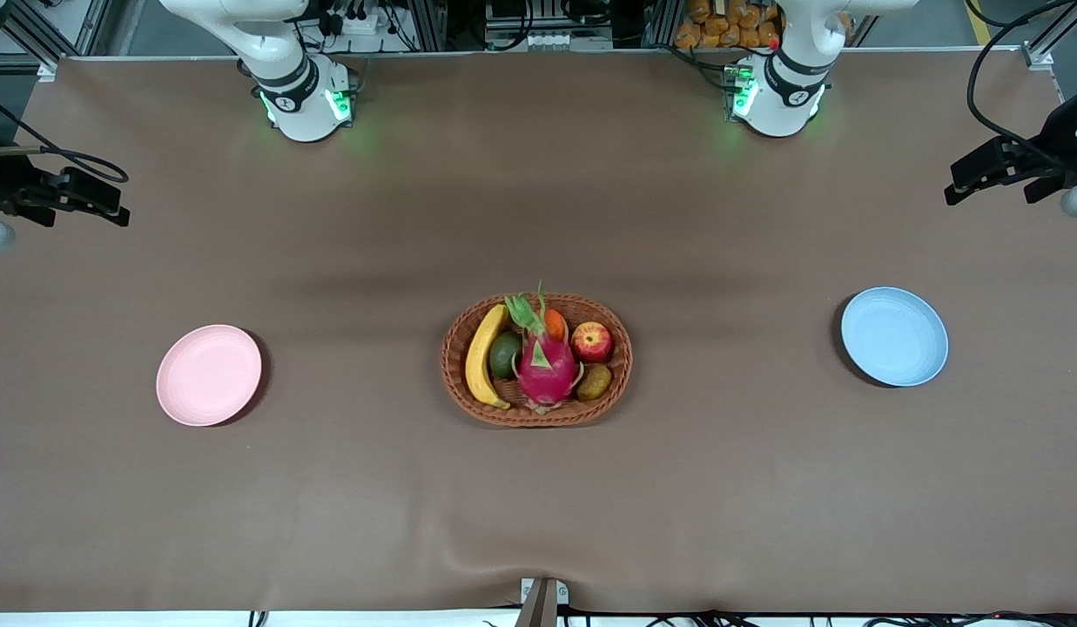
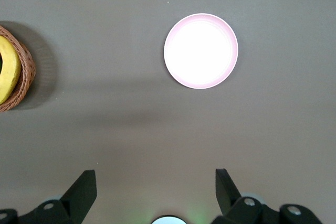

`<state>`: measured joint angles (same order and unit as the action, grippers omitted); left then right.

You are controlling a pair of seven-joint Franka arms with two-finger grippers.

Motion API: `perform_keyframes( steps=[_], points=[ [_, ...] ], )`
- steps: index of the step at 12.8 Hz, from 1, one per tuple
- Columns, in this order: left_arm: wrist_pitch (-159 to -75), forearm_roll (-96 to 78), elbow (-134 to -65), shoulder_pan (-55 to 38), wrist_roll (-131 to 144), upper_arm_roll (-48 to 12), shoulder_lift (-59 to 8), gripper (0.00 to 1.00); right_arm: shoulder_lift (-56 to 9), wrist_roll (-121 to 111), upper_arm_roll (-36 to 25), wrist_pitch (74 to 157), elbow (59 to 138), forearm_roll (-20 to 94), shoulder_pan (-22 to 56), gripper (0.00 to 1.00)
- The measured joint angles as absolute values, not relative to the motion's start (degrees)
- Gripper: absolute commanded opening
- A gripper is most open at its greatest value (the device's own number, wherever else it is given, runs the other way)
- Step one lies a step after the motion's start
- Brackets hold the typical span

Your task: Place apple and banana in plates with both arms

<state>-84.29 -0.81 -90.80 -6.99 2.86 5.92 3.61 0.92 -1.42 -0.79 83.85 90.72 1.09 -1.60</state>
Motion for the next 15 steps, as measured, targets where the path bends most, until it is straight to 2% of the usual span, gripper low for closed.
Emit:
perform_keyframes(
  steps=[9,15],
  points=[
    [-84.3,-0.8,-90.9,-7.3,1.8,5.9,1.9,1.0,0.9,-1.4,-0.8,83.8,90.8,1.1,-1.6,1.0],
    [-87.2,-0.8,-91.0,-8.9,-0.1,2.0,-5.4,1.0,0.9,-1.4,-0.7,83.8,91.6,1.1,-1.6,1.0]
  ],
)
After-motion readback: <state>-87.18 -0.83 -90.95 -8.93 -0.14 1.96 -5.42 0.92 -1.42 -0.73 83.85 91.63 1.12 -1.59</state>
